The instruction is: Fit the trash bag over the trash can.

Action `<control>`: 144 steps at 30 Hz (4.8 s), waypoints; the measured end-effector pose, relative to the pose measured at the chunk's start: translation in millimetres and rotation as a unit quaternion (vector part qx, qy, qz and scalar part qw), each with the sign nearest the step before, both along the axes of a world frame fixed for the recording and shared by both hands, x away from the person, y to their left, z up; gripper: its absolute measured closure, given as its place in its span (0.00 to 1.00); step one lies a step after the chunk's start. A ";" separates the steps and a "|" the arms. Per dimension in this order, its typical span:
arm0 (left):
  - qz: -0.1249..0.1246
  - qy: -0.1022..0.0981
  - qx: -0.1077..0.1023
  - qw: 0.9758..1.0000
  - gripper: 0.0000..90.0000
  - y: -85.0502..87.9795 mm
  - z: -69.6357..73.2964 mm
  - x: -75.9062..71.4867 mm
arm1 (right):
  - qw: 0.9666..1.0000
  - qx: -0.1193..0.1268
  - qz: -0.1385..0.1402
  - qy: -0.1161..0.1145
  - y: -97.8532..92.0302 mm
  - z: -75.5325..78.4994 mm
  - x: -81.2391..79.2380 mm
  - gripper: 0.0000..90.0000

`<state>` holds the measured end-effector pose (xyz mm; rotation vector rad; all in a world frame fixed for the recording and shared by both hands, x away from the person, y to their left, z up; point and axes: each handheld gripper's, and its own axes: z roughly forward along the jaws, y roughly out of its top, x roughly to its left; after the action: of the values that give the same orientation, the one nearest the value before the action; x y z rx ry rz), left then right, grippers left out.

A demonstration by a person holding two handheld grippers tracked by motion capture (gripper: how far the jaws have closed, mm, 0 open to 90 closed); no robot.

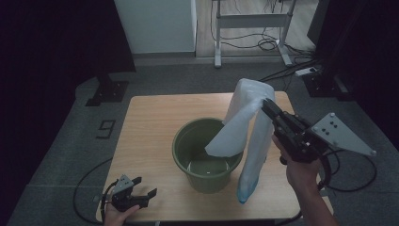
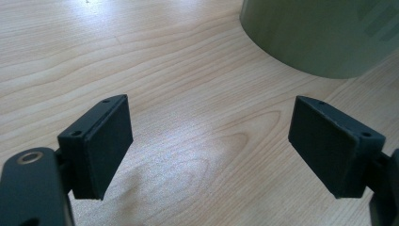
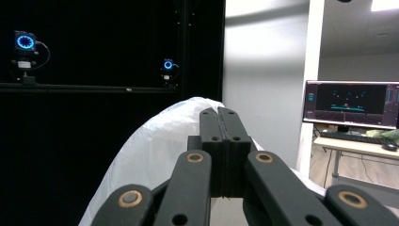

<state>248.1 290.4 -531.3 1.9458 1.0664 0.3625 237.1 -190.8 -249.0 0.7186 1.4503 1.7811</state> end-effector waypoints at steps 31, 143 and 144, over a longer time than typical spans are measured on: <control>0.001 0.002 -0.003 1.000 0.15 2.8 -0.5 0.6 | 1.000 -0.017 0.014 -0.006 25.7 7.7 3.3 0.99; 0.031 -0.045 -0.027 0.998 0.20 -18.9 40.7 -8.9 | 0.966 -0.034 -0.080 0.243 -38.2 -234.6 -6.3 0.98; 0.032 -0.047 -0.031 0.998 0.21 -19.9 44.6 -9.6 | 0.968 -0.031 -0.079 0.237 -38.6 -230.2 -5.2 0.98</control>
<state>238.6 270.5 -486.7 1.8257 1.0678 0.4474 231.8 -229.4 -479.3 1.2533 1.6877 1.4932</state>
